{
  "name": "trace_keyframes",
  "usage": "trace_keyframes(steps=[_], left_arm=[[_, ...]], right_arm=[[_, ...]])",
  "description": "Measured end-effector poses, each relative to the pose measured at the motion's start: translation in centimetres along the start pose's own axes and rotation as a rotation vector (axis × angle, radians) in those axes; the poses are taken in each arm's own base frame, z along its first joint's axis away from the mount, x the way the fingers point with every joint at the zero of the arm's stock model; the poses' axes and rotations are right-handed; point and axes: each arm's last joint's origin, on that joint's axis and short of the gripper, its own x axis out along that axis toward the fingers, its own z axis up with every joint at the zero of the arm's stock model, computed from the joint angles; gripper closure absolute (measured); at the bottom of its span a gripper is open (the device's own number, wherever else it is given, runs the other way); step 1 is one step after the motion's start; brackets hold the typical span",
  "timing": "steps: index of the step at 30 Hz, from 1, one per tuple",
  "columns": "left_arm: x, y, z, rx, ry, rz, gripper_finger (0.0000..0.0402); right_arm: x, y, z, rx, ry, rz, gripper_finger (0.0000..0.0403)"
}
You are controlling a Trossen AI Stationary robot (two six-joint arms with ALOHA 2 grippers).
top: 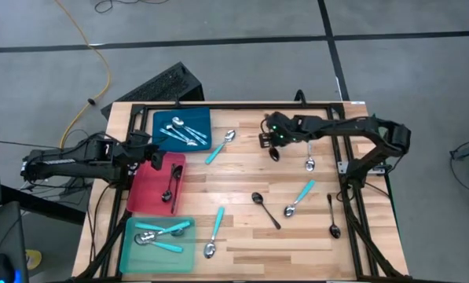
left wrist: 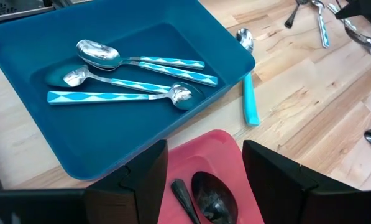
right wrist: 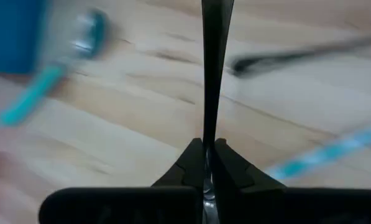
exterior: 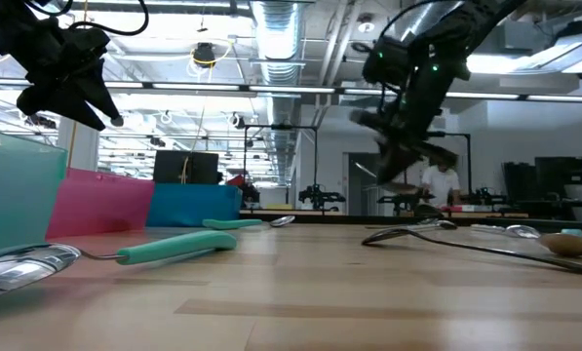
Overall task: Sort silverware by color (type)
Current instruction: Put the black spoon into the red bin
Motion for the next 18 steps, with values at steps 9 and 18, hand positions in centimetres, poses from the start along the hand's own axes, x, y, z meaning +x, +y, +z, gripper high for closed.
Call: trace_keyframes(steps=[9, 18], left_arm=[[0.0, 0.0, 0.0, 0.000, -0.006, 0.006, 0.0207], [0.0, 0.0, 0.0, 0.000, -0.016, 0.014, 0.0207]], right_arm=[[-0.2, 3.4, 0.0, -0.106, -0.183, 0.220, 0.0369], [-1.4, 7.1, -0.2, -0.273, -0.422, 0.472, 0.0369]])
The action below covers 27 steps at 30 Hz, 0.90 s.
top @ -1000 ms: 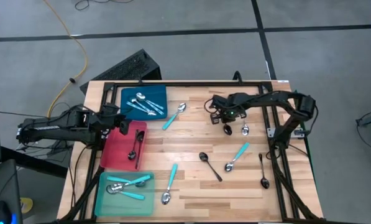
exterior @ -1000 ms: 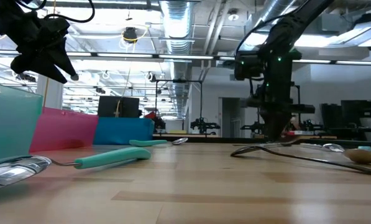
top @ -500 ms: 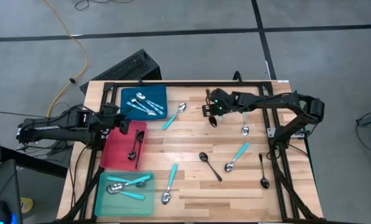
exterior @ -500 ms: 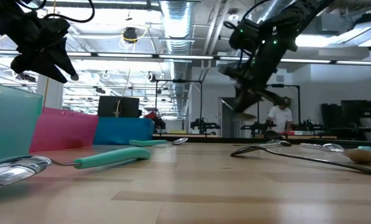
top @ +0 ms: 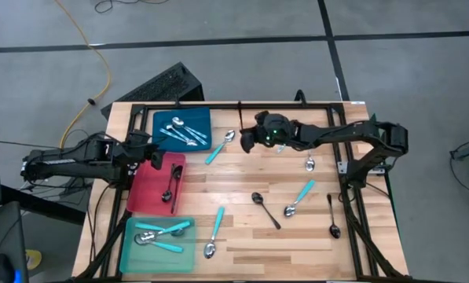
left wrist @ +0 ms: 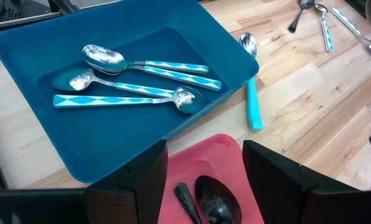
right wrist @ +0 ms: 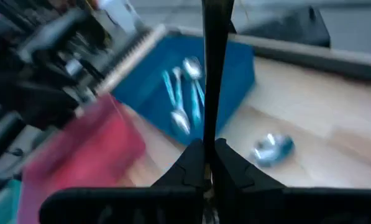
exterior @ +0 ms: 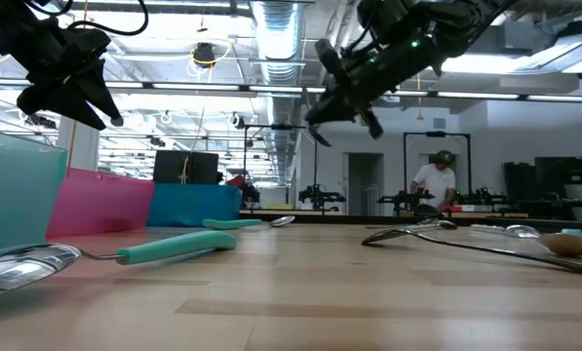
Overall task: Sort silverware by color (type)
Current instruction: Put the black spoon into the red bin
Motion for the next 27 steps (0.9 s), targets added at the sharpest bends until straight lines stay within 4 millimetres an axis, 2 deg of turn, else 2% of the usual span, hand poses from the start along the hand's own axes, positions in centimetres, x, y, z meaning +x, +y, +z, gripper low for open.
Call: trace_keyframes(steps=[5, 9, 16, 22, 27], left_arm=[[0.0, 0.0, 0.0, -0.001, -0.003, 0.003, 0.0207], [0.0, 0.0, 0.0, -0.001, -0.003, 0.003, 0.0207], [0.0, 0.0, 0.0, -0.006, -0.003, 0.003, 0.0207], [0.0, 0.0, 0.0, -0.011, -0.004, 0.003, 0.0207], [0.0, 0.0, 0.0, -0.011, -0.008, 0.007, 0.0207]], right_arm=[[1.5, 1.7, -0.7, -0.054, -0.117, 0.130, 0.0369], [3.3, 2.4, -2.5, -0.035, -0.171, 0.233, 0.0369], [6.5, 2.3, -5.8, 0.101, -0.189, 0.349, 0.0369], [9.8, 4.4, -6.7, 0.145, -0.192, 0.469, 0.0369], [12.8, 6.8, -6.6, 0.141, -0.188, 0.566, 0.0369]])
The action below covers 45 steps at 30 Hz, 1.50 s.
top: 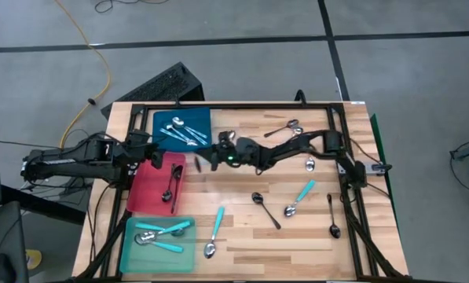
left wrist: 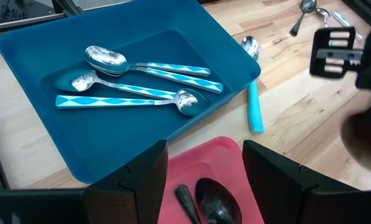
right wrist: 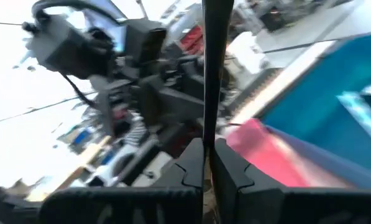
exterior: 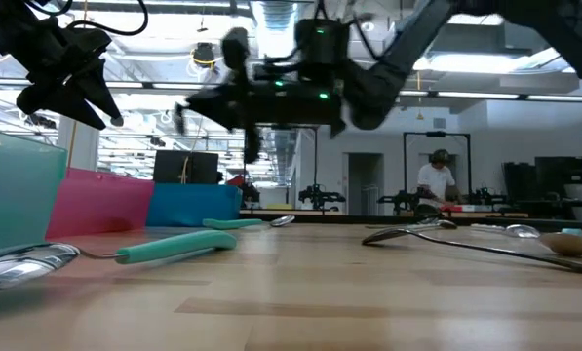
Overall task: Sort silverware by color (type)
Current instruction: Put the black spoon into the red bin
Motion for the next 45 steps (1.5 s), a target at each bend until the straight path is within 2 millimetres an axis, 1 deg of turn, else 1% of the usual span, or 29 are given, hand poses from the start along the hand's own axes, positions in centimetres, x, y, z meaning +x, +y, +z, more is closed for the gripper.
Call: trace_keyframes(steps=[6, 9, 12, 15, 20, 26, 29, 31, 34, 38, 41, 45], left_arm=[[0.0, 0.0, 0.0, 0.000, -0.002, 0.001, 0.0207], [0.0, 0.0, 0.0, 0.001, -0.001, 0.002, 0.0207], [0.0, 0.0, 0.0, 0.001, -0.001, 0.002, 0.0207], [0.0, 0.0, 0.0, 0.001, 0.000, 0.001, 0.0207], [0.0, 0.0, 0.0, 0.001, 0.003, -0.001, 0.0207], [0.0, 0.0, 0.0, 0.011, 0.004, -0.002, 0.0207], [0.0, 0.0, 0.0, 0.010, 0.006, -0.004, 0.0207], [0.0, 0.0, 0.0, 0.010, 0.006, -0.004, 0.0207], [0.0, 0.0, 0.0, 0.010, 0.006, -0.004, 0.0207], [0.0, 0.0, 0.0, 0.000, 0.006, -0.003, 0.0207], [0.0, 0.0, 0.0, -0.002, 0.007, -0.004, 0.0207], [0.0, 0.0, 0.0, -0.003, 0.007, -0.004, 0.0207]], right_arm=[[4.7, -0.4, -0.9, 0.048, 0.068, 0.113, 0.0369], [6.7, 0.1, -1.4, 0.069, 0.091, 0.175, 0.0369], [8.2, 0.7, -1.7, 0.081, 0.111, 0.233, 0.0369], [9.3, 1.2, -2.2, 0.087, 0.155, 0.242, 0.0369], [9.7, 2.0, -2.4, 0.020, 0.206, 0.217, 0.0369], [9.6, 2.3, -2.7, 0.024, 0.203, 0.228, 0.0369], [9.7, 2.3, -2.6, 0.031, 0.175, 0.214, 0.0369], [9.7, 2.0, -2.5, 0.077, 0.136, 0.144, 0.0369], [9.8, 1.0, -2.1, 0.152, 0.091, 0.047, 0.0369], [9.7, -0.5, -1.7, 0.219, 0.106, -0.055, 0.0369], [9.6, -1.0, -2.2, 0.273, 0.138, -0.121, 0.0369], [9.5, -0.8, -3.3, 0.297, 0.192, -0.169, 0.0369]])
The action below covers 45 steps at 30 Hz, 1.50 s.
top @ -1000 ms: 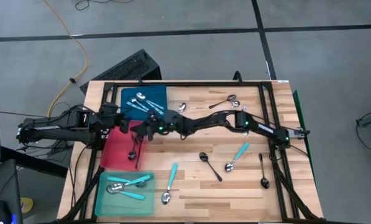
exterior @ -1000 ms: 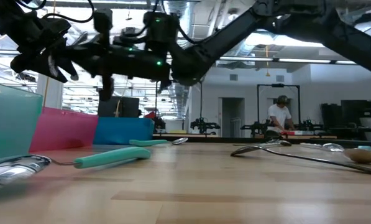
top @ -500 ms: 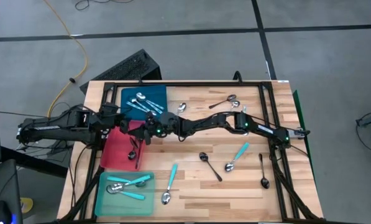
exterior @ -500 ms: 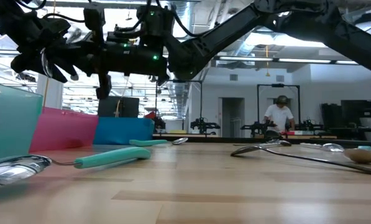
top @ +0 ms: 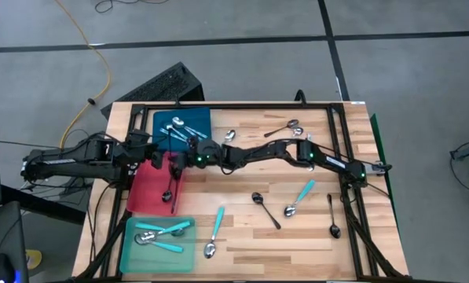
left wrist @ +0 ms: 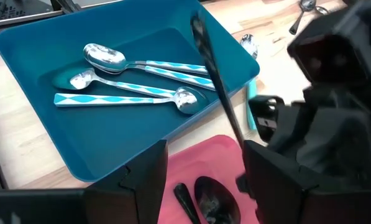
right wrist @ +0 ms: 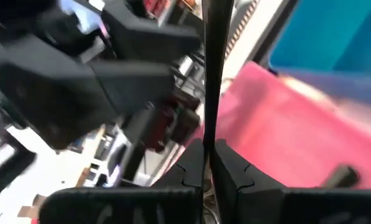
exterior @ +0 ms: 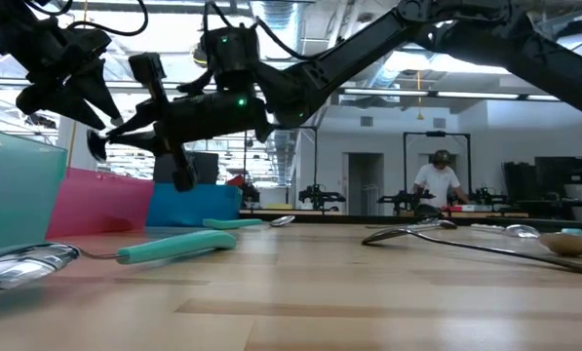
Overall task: Sort silverware by color (type)
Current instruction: Put the black spoon into the red bin
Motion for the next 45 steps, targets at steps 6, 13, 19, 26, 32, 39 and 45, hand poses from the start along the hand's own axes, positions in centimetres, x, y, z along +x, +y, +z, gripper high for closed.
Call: trace_keyframes(steps=[6, 13, 19, 26, 32, 39, 45], left_arm=[[0.0, 0.0, 0.0, 0.002, -0.006, 0.006, 0.0207], [0.0, 0.0, 0.0, 0.003, -0.007, 0.006, 0.0207], [0.0, 0.0, 0.0, 0.004, -0.007, 0.006, 0.0207], [0.0, 0.0, 0.0, 0.004, -0.007, 0.007, 0.0207], [0.0, 0.0, 0.0, 0.004, -0.008, 0.007, 0.0207], [0.0, 0.0, 0.0, 0.004, -0.009, 0.007, 0.0207], [0.0, 0.0, 0.0, 0.004, -0.009, 0.008, 0.0207]], right_arm=[[0.0, 0.2, -1.8, -0.011, 0.063, -0.052, 0.0369], [0.0, 0.3, -2.5, -0.018, 0.089, -0.066, 0.0368], [0.0, -0.1, -2.2, -0.016, 0.107, -0.076, 0.0368], [-0.1, 0.0, -2.8, -0.092, 0.130, -0.088, 0.0368], [-0.1, -0.2, -2.7, -0.101, 0.136, -0.098, 0.0367], [-0.1, -0.2, -2.9, -0.122, 0.146, -0.100, 0.0358], [-0.1, -0.2, -2.9, -0.122, 0.146, -0.101, 0.0356]])
